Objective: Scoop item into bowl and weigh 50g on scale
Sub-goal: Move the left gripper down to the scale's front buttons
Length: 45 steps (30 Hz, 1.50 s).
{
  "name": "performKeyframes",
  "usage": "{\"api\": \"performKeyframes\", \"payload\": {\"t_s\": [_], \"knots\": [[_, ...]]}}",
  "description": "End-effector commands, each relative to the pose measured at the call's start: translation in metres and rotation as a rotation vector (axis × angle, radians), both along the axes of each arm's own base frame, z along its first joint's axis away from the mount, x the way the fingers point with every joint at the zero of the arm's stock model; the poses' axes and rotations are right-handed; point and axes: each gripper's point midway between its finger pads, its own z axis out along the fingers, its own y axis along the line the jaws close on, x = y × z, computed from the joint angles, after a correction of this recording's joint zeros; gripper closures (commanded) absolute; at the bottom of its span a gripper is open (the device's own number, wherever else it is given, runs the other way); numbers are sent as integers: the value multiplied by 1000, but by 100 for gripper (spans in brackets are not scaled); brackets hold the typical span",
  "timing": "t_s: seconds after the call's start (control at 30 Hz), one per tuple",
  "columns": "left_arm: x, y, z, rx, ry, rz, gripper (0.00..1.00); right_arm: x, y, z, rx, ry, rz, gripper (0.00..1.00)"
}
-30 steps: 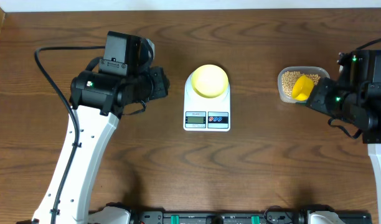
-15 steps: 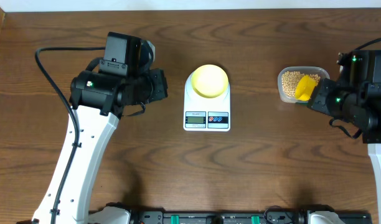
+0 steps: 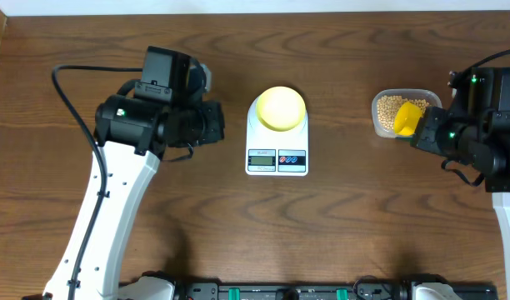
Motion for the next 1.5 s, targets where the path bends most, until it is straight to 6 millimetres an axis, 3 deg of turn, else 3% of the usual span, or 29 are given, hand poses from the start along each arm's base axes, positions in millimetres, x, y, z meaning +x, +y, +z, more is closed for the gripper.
{"api": "performKeyframes", "payload": {"t_s": [0.0,0.27,0.53,0.77,1.07,1.27,1.47], "knots": [[-19,-31,2,-83,13,-177,93,2,1,6,-4,-21,17,99],[-58,-68,-13,-48,86,-308,93,3,1,7,-4,-23,17,99],[-65,-66,-51,135,118,-176,93,4,1,7,-11,-30,28,99],[-55,-82,-79,108,89,-177,93,1,-1,13,-24,-53,38,99],[-44,-92,-121,151,169,-181,93,9,0,34,35,-156,-37,99],[-29,-106,-120,126,94,-223,93,8,-1,34,21,-153,-27,99],[-38,-98,-98,118,53,-247,93,3,-2,29,-6,-130,3,99]]}}
